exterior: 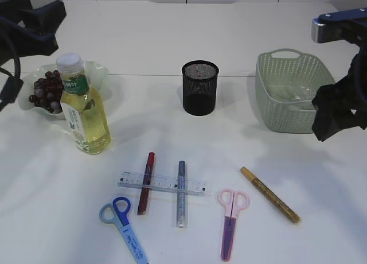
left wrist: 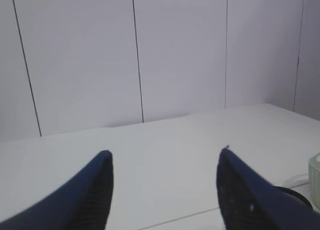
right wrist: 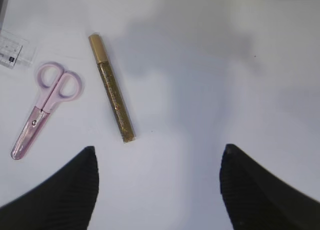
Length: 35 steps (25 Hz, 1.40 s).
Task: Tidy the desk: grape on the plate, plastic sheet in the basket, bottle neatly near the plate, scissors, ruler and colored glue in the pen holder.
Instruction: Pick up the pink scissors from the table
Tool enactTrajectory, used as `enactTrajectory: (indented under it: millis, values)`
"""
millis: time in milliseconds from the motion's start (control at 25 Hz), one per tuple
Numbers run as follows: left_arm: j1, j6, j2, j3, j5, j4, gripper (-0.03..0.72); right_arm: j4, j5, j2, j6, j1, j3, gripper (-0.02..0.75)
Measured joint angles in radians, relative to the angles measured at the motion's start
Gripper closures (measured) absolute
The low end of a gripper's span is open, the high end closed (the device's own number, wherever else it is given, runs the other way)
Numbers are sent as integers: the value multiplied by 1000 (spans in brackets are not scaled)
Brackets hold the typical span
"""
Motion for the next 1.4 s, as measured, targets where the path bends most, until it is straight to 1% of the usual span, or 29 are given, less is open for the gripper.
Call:
enactTrajectory:
  millis: [80,200,400,480,680,880,1040,1160,1280,1400]
  values:
    - [0,0,-73,0,105,0,265,0,4,0,7,0,0,155]
    - [0,0,-181,0,314,-17,293,0,5,0,7,0,0,155]
    - [0,0,-357,2,734,-103,300,4,13,0,7,0,0,155]
    - [0,0,-406,4,899,-115,302,6,18,0,7,0,0,155]
    - [0,0,-476,4,1193,-135,303,8,20,0,7,0,0,155]
    - [0,0,-482,-9,1472,-227,302,26,20,0,7,0,0,155]
    - [0,0,-482,-53,1661,-280,302,33,22,0,7,0,0,155]
    - [0,0,-482,-88,1747,-306,303,45,33,0,13,0,0,155]
    - [0,0,-483,-100,1768,-318,303,65,80,0,35,0,0,155]
    - [0,0,-483,-100,1783,-319,303,113,110,0,76,0,0,155]
